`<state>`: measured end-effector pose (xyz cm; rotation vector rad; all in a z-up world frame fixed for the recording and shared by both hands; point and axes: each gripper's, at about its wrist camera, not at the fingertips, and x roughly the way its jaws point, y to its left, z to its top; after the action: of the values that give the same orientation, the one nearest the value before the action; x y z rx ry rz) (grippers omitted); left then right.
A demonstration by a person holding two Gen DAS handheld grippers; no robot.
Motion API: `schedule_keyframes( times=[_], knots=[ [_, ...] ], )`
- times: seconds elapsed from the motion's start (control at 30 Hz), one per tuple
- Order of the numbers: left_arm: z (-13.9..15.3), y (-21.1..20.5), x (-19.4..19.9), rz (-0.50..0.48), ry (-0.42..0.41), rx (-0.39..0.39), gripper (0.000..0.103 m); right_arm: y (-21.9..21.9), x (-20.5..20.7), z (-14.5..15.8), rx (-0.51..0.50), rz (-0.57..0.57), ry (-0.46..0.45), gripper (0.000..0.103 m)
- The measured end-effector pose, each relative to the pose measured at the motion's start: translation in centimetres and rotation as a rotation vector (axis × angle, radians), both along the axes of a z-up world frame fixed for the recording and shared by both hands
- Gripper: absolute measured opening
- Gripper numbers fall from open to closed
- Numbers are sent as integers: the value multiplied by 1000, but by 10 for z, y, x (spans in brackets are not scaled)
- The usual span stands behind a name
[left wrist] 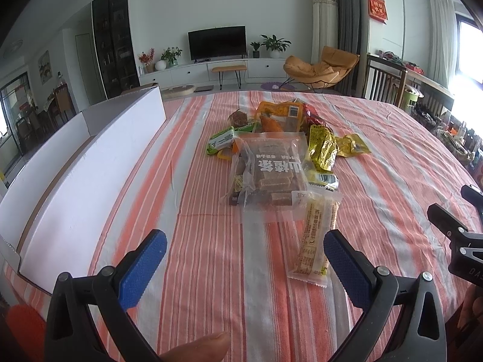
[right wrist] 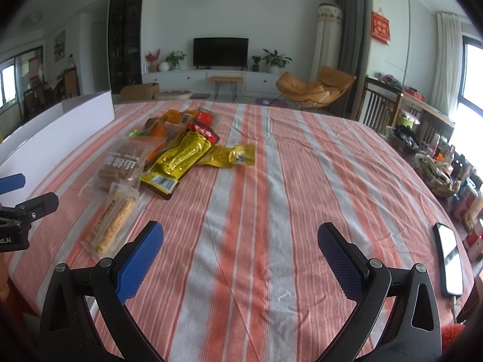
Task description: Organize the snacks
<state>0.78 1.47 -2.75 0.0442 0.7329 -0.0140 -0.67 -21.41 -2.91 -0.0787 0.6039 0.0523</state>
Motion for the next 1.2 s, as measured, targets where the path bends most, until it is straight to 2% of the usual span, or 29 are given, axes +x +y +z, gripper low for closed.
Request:
schedule_keyframes(
  times=[0.5,0.87,1.2],
  knots=[
    [-9,6,7,13,40,4,103,2,1,-3,-8,1,12,103],
    [-31,21,16,46,121,-16,103,3,4,-8,-14,6,34,103],
    [-61,42,23,65,212,-22,103,-8,19,-26,55,-4,144,103]
  ],
)
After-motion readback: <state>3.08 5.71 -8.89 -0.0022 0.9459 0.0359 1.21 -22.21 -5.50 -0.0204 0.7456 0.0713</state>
